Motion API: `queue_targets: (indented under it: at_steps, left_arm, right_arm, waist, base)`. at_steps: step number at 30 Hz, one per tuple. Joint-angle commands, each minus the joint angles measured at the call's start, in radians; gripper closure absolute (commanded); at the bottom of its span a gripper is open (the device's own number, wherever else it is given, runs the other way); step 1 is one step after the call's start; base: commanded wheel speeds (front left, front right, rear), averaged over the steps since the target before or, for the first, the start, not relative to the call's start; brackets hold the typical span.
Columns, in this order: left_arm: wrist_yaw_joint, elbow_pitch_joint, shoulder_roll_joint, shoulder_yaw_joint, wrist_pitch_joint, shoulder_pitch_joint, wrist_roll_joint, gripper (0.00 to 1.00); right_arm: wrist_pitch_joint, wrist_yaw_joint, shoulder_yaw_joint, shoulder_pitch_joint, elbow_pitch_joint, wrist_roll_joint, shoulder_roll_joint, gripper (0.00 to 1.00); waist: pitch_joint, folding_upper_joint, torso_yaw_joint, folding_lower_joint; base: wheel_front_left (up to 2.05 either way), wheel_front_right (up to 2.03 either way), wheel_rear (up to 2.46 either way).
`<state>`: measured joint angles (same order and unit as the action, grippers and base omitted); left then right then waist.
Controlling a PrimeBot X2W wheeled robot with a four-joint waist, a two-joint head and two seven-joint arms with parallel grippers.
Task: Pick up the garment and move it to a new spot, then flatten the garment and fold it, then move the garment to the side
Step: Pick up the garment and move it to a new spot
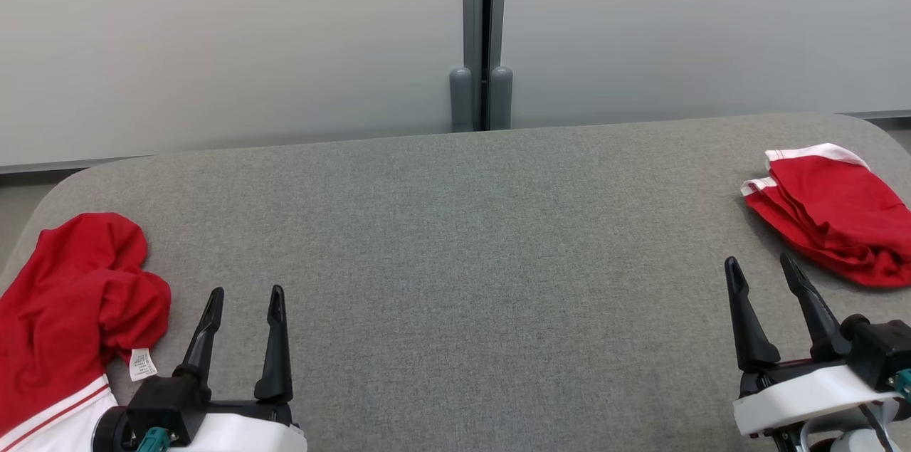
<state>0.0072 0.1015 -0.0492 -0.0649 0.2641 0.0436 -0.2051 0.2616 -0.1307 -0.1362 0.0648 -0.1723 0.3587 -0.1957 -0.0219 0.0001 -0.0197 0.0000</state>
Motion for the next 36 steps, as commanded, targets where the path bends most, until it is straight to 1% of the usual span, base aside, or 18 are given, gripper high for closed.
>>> queue_targets:
  at_steps: [1,7,10,14,23,24,30,36]
  left_arm:
    - [0.005,0.002,-0.003,-0.001,0.000,0.006,-0.006,0.00]
    - [0.004,0.008,-0.003,-0.005,0.000,0.000,-0.007,0.00]
    - [-0.001,0.013,-0.003,-0.010,0.000,-0.011,-0.007,0.00]
    - [-0.001,0.024,-0.004,-0.015,0.000,-0.020,-0.001,0.00]
    - [0.008,0.051,-0.003,0.034,0.000,-0.001,0.009,0.00]
    - [0.008,0.051,-0.003,0.034,0.000,-0.001,0.009,0.00]
    - [0.013,0.058,-0.003,0.055,0.000,0.014,0.011,0.00]
    - [0.019,0.053,-0.003,0.065,0.000,0.029,0.007,0.00]
  right_arm:
    - [0.004,0.000,0.003,-0.007,-0.003,-0.008,-0.002,0.00]
    - [0.004,0.000,-0.004,-0.002,-0.012,-0.008,-0.006,0.00]
    - [0.004,0.000,-0.001,-0.007,-0.013,-0.008,-0.006,0.00]
    - [0.004,0.000,-0.006,-0.013,-0.013,-0.005,-0.010,0.00]
    - [0.005,0.000,-0.055,-0.013,-0.023,0.009,0.001,0.00]
    - [0.005,0.000,-0.055,-0.013,-0.023,0.009,0.001,0.00]
    - [0.004,0.000,-0.089,-0.012,-0.027,0.015,0.010,0.00]
    - [0.004,0.000,-0.117,-0.003,-0.030,0.021,0.008,0.00]
  waist:
    - [0.001,-0.0001,0.001,0.0000]
    - [0.004,-0.0001,0.004,0.0000]
    - [0.005,-0.0001,0.024,0.0000]
    - [0.006,-0.0001,0.086,0.0000]
    - [-0.009,-0.0001,0.240,0.0000]
    - [-0.009,-0.0001,0.240,0.0000]
    - [-0.020,-0.0001,0.334,0.0000]
    - [-0.018,-0.0001,0.408,0.0000]
  base:
    - [0.00,0.00,0.00]
    - [0.00,0.00,0.00]
    - [0.00,0.00,0.00]
    - [0.00,0.00,0.00]
    - [0.00,0.00,0.00]
    - [0.00,0.00,0.00]
    - [0.00,0.00,0.00]
    - [0.00,0.00,0.00]
